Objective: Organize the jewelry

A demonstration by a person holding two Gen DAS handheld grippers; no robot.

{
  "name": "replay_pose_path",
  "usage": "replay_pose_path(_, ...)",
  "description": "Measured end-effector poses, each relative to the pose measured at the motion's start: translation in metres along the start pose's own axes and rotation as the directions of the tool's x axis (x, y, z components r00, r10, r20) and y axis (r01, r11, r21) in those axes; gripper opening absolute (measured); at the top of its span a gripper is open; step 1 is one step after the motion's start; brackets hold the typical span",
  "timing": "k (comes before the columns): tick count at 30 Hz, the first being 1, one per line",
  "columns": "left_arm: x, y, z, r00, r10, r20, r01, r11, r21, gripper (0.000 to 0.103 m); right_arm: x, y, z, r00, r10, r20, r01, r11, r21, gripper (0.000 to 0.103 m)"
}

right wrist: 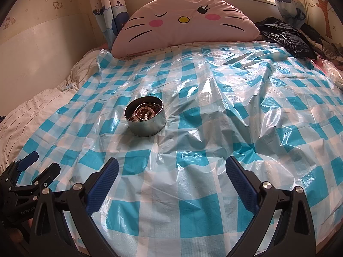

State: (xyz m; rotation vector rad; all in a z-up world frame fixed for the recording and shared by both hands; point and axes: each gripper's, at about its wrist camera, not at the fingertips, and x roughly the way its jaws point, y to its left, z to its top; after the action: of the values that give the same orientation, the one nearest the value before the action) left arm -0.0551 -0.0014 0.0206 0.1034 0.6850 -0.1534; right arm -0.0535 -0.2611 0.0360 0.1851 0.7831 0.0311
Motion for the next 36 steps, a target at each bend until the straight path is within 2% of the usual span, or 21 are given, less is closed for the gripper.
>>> replay_pose_path(36, 0.0022, -0.0004, -0.0007, 1.000, 0.001, -0.007, -0.001, 1.000, -0.004, 0.096, 0.0002, 0.0001, 0.0002, 1.000, -0.001, -0.001, 0.001, 1.000, -0.001, 0.096)
